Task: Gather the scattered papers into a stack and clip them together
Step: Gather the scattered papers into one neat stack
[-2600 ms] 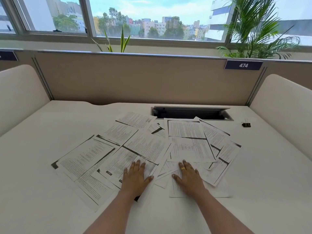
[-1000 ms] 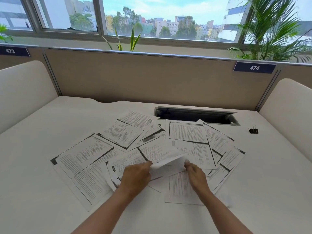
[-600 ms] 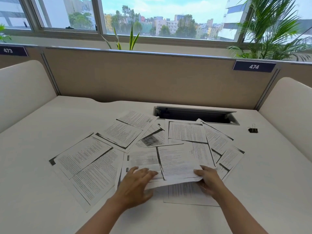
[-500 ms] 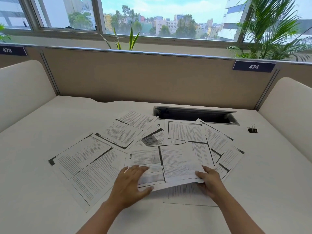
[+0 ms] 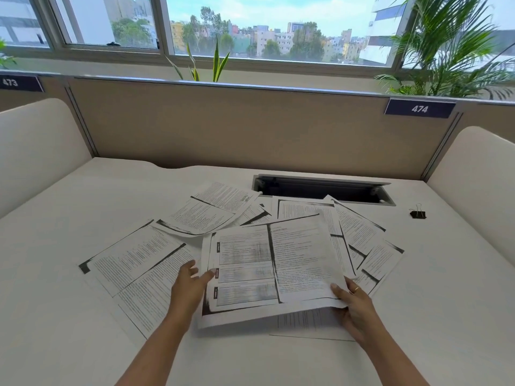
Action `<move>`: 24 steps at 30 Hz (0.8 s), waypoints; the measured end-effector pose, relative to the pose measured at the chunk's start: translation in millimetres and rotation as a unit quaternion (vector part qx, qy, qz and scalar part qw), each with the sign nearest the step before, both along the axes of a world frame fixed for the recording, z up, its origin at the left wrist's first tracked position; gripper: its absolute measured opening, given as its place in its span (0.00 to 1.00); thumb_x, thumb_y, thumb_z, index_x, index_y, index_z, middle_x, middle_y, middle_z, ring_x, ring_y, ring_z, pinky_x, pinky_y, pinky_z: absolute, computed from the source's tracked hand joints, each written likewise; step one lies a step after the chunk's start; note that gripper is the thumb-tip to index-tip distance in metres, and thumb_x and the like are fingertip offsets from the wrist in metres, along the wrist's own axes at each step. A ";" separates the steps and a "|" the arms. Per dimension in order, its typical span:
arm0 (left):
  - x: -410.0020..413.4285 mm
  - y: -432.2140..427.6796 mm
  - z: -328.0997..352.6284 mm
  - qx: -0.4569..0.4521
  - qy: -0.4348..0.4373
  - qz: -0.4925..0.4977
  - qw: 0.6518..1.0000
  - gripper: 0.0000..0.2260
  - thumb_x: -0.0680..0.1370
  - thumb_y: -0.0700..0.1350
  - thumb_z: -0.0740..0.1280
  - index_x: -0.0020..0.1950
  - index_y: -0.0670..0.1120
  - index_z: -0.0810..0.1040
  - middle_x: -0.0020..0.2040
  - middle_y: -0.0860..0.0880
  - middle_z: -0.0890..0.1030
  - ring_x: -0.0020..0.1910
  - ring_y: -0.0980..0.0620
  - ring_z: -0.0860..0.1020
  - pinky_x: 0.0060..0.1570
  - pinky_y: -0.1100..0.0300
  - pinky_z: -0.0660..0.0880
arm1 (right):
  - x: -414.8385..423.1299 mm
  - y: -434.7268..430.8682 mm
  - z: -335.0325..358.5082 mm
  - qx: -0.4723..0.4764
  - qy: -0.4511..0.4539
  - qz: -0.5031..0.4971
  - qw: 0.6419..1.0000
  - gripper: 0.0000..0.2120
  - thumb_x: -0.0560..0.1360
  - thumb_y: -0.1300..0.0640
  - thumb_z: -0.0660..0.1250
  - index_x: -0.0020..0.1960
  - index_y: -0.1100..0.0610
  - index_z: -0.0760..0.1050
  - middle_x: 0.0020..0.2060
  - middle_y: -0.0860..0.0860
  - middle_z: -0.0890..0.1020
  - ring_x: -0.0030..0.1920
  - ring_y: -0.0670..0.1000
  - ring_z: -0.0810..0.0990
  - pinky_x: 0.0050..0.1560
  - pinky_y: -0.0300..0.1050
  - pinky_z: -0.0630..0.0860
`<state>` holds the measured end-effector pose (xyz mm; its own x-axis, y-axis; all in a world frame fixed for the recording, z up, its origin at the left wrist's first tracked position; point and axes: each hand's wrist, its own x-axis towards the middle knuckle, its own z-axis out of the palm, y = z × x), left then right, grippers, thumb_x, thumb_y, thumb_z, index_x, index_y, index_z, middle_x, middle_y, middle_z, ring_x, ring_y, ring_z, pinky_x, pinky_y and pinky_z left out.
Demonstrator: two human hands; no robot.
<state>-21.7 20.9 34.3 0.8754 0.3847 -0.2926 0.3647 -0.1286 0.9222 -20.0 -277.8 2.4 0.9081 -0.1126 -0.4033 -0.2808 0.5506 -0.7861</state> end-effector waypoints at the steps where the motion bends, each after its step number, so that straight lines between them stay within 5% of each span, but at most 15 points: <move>1: 0.5 -1.9 2.1 -0.024 0.005 0.004 1.000 0.27 0.75 0.45 0.68 0.71 0.44 0.63 0.67 0.42 0.71 0.64 0.44 0.70 0.63 0.50 0.66 | -1.2 -2.0 -0.9 0.012 -0.002 0.000 1.000 0.13 0.73 0.71 0.62 0.56 0.62 0.74 0.40 0.53 0.86 0.39 0.51 0.84 0.35 0.40 0.81; 5: 1.1 -5.5 6.2 -0.128 0.029 -0.009 0.991 0.17 0.76 0.42 0.66 0.64 0.41 0.72 0.56 0.42 0.80 0.46 0.47 0.79 0.46 0.56 0.76 | -3.5 -3.8 -4.1 0.004 -0.002 0.004 1.000 0.15 0.71 0.69 0.64 0.57 0.62 0.74 0.41 0.53 0.86 0.40 0.50 0.84 0.36 0.40 0.81; 8: 0.8 -4.0 2.9 -0.182 0.031 -0.004 0.983 0.12 0.77 0.36 0.63 0.60 0.39 0.75 0.46 0.42 0.82 0.42 0.44 0.81 0.29 0.58 0.80 | -3.6 -1.8 -2.8 -0.030 -0.014 0.016 0.999 0.12 0.72 0.68 0.64 0.54 0.61 0.75 0.40 0.51 0.86 0.39 0.49 0.84 0.35 0.38 0.80; 11: -0.1 -1.8 1.9 -0.164 0.011 -0.003 0.986 0.10 0.77 0.34 0.61 0.58 0.39 0.76 0.43 0.44 0.82 0.41 0.45 0.81 0.27 0.60 0.79 | -2.2 1.1 4.7 -0.096 -0.026 0.037 0.994 0.16 0.66 0.61 0.71 0.54 0.59 0.76 0.42 0.51 0.85 0.43 0.50 0.81 0.35 0.37 0.80; 14: -1.3 3.6 1.6 -0.154 -0.010 -0.001 0.988 0.10 0.77 0.34 0.61 0.58 0.41 0.75 0.43 0.46 0.81 0.41 0.46 0.80 0.31 0.59 0.80 | 4.8 2.5 8.0 -0.200 -0.029 0.036 0.979 0.10 0.74 0.63 0.66 0.55 0.58 0.74 0.45 0.53 0.82 0.44 0.49 0.79 0.36 0.35 0.79; 19: -4.0 19.2 -2.7 -0.152 -0.028 0.025 0.988 0.13 0.77 0.34 0.61 0.61 0.39 0.74 0.52 0.39 0.80 0.43 0.43 0.79 0.51 0.49 0.75 | 23.3 -2.6 5.7 -0.503 -0.055 -0.018 0.863 0.07 0.73 0.63 0.67 0.51 0.61 0.79 0.45 0.56 0.82 0.51 0.56 0.80 0.51 0.43 0.73; 24: -4.6 26.6 -6.1 -0.151 -0.027 0.036 0.988 0.14 0.77 0.34 0.61 0.63 0.38 0.72 0.54 0.38 0.79 0.45 0.41 0.78 0.50 0.49 0.75 | 39.6 -5.9 0.3 -0.657 0.022 0.010 0.754 0.25 0.73 0.56 0.68 0.66 0.64 0.67 0.65 0.62 0.70 0.66 0.61 0.65 0.64 0.52 0.65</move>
